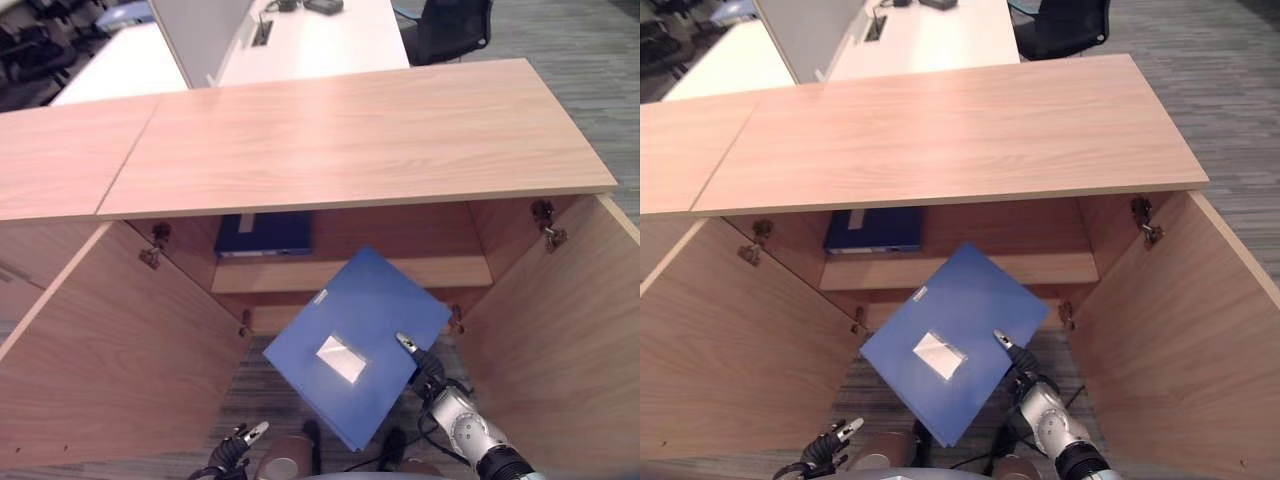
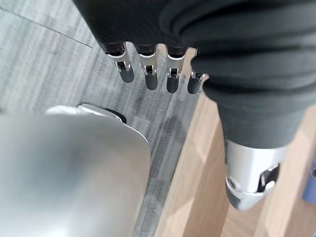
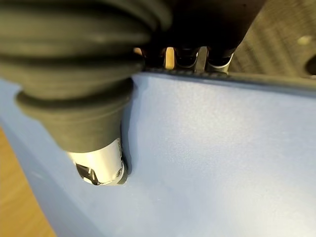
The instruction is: Put the empty folder in the office cabinet
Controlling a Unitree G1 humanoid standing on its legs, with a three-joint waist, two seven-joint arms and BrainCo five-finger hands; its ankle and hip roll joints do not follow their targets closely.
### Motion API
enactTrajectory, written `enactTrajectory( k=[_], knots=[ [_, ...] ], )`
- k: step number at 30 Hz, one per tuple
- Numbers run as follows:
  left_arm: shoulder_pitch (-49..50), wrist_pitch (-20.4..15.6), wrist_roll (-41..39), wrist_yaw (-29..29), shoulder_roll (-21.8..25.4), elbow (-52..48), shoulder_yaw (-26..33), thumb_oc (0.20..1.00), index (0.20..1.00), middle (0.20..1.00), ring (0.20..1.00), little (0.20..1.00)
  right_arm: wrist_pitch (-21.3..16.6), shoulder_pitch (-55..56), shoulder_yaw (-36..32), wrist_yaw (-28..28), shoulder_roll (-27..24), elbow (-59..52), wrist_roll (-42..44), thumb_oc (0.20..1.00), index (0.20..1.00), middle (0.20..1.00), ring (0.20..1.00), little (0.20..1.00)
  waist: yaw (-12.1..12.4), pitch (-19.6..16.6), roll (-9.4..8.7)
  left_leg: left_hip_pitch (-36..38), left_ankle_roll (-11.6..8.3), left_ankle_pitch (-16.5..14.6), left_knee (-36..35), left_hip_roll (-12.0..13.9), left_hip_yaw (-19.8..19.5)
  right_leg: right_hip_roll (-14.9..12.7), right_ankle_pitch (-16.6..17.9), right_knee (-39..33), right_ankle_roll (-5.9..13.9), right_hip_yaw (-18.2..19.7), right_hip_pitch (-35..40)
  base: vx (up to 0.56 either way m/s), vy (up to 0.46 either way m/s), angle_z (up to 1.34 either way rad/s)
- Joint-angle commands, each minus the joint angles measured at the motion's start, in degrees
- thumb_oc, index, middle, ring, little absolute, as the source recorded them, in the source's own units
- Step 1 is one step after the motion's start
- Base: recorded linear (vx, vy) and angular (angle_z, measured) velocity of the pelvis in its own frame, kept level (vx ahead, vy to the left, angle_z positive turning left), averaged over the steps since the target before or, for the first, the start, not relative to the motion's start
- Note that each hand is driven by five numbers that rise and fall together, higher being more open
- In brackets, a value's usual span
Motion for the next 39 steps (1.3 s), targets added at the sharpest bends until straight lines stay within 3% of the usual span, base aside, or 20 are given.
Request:
enactTrajectory(
  k=[1,6,8,12,13,15,19,26,33,39],
  knots=[
    [1.50,-0.73,-1.36,0.16,0.80,-2.28,-1.24,1.000,1.000,1.000,1.000,1.000,-1.40,-1.69,-0.40,1.03,0.62,-2.75,-0.27,0.200,0.200,0.200,0.200,0.200,0.44,0.39,0.27,-0.97,-1.52,-0.18,-5.41,1.91,0.20,-1.38,-8.10,4.28,4.98,1.94,2.97,0.16,0.181,0.03],
    [2.14,-0.77,-1.30,0.10,0.92,-2.83,-0.83,1.000,1.000,1.000,1.000,1.000,-0.41,0.23,-1.23,1.58,1.41,-2.47,-1.14,0.200,0.200,0.200,0.200,0.200,0.07,-2.12,1.21,3.21,-0.80,-0.66,-9.21,1.08,-0.69,-1.92,-6.87,2.55,6.11,3.35,4.90,0.16,0.202,-0.27],
    [2.35,-0.48,-0.87,0.27,1.99,-3.51,-0.96,1.000,1.000,1.000,1.000,1.000,0.28,1.55,-1.87,1.53,2.71,-2.36,-1.16,0.200,0.200,0.200,0.200,0.200,-0.07,-3.22,1.29,5.74,0.66,-2.00,-10.41,-0.57,0.75,-3.86,-5.66,3.00,7.58,4.16,5.15,0.14,0.329,-0.29],
    [2.76,-0.16,-0.18,0.16,3.13,-4.58,-0.49,1.000,1.000,1.000,1.000,1.000,1.04,1.48,-1.73,1.89,3.28,-2.72,-2.31,0.200,0.200,0.200,0.200,0.200,0.11,-2.86,1.69,6.88,2.99,-4.48,-9.63,-2.12,2.26,-6.90,-3.55,8.14,9.64,5.42,2.45,0.00,0.254,-0.11],
    [3.12,-0.37,-0.04,0.09,4.07,-5.22,-0.17,1.000,1.000,1.000,1.000,1.000,1.02,0.00,-1.04,1.61,3.60,-2.97,-2.98,0.200,0.200,0.200,0.200,0.200,-0.22,-1.56,2.65,6.76,4.46,-5.38,-8.56,-2.51,3.17,-9.09,-0.24,14.75,11.05,6.52,-1.92,-0.10,0.269,-0.30],
    [3.48,-0.62,-0.45,0.17,4.71,-6.14,0.28,1.000,1.000,1.000,1.000,1.000,1.16,-0.93,-0.53,1.31,3.86,-4.02,-3.88,0.200,0.200,0.200,0.200,0.200,-0.29,-0.89,3.24,6.91,4.86,-6.08,-8.20,-2.15,4.46,-10.11,0.15,16.25,10.90,4.99,-4.80,-0.08,0.245,-0.46],
    [4.07,-0.15,0.19,-0.32,5.48,-5.49,0.74,1.000,1.000,1.000,1.000,1.000,1.42,-0.50,0.81,1.03,4.77,-6.30,-3.18,0.200,0.200,0.200,0.200,0.200,0.09,-0.67,2.18,7.23,4.65,-7.11,-7.46,-2.33,5.90,-8.30,1.11,5.32,11.04,-0.09,-3.11,0.00,0.025,-0.40],
    [4.69,-0.10,0.12,-0.47,5.38,-6.22,-0.79,1.000,1.000,1.000,1.000,1.000,-0.93,-0.52,3.28,-0.30,2.82,-13.22,-1.06,0.200,0.200,0.200,0.200,0.200,0.51,-1.13,0.12,6.30,4.46,-7.93,-6.00,-2.32,5.49,-7.04,1.21,3.79,10.45,0.72,-2.46,0.04,-0.046,-0.02],
    [3.00,-0.97,1.31,-0.99,6.86,-6.74,-3.38,1.000,1.000,1.000,1.000,1.000,-5.25,-8.91,1.77,-3.01,-1.22,-18.20,-2.93,0.200,0.200,0.200,0.200,0.200,0.57,1.93,-0.34,-0.48,3.90,-9.23,0.51,-1.79,4.07,-8.75,-0.74,9.32,9.85,0.54,-7.29,-0.06,-0.053,0.09],
    [-0.42,-2.30,2.71,-0.05,8.43,-6.77,-4.42,1.000,1.000,1.000,1.000,1.000,-10.68,-20.97,-3.08,-8.24,-3.72,-18.82,-4.49,0.200,0.200,0.200,0.200,0.200,1.09,5.68,1.22,-11.55,4.06,-10.87,9.75,-1.93,2.37,-11.30,-3.32,19.50,8.92,1.82,-17.42,-0.14,-0.012,0.19]
  ],
)
